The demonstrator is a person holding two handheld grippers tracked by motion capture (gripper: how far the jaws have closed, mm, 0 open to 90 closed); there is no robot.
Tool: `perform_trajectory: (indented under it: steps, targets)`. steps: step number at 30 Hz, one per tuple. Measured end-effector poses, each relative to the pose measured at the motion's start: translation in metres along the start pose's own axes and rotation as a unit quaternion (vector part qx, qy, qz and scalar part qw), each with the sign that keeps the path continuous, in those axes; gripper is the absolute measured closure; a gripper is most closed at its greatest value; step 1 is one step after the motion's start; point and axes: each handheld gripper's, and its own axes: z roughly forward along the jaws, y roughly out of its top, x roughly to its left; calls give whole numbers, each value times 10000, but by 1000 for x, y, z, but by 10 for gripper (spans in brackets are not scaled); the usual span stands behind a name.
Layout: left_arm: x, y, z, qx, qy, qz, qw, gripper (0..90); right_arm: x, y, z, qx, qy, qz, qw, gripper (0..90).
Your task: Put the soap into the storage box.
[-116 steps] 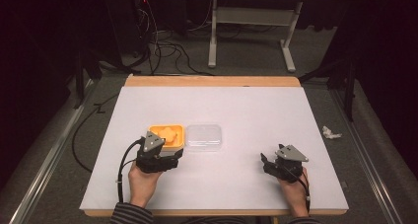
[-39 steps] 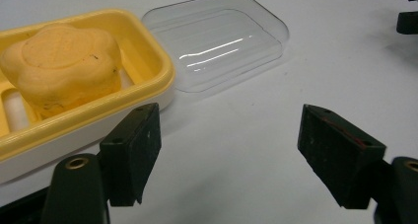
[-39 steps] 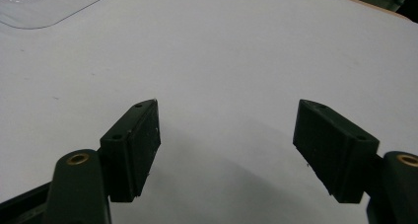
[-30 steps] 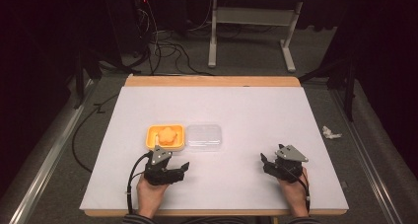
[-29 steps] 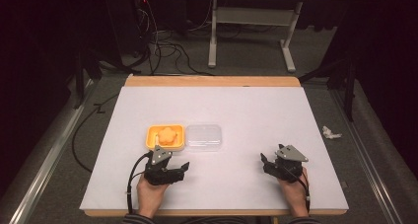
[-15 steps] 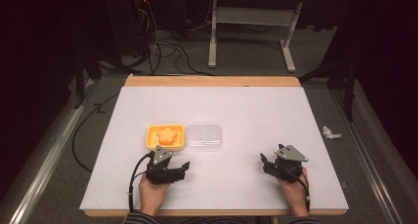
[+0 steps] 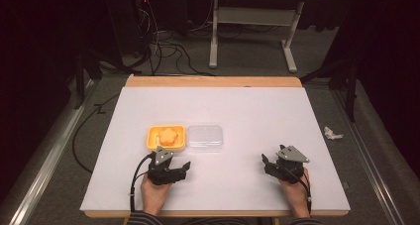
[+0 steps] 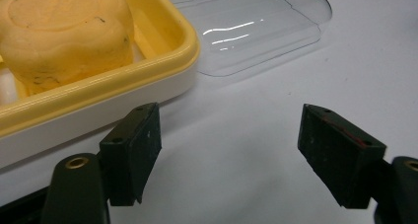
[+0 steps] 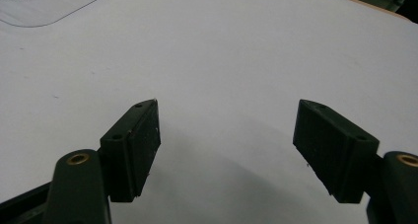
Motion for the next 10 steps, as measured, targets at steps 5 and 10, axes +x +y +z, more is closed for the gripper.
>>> perform_trajectory:
  steps: [5, 10]
  targets:
    - [0, -2, 1, 64, 19, 78, 9999, 254, 0, 0, 0, 5, -2, -11, 10000, 266]
    - [-3, -5, -2, -95, -15, 299, 9995, 252, 0, 0, 0, -18, 6, -3, 10000, 266]
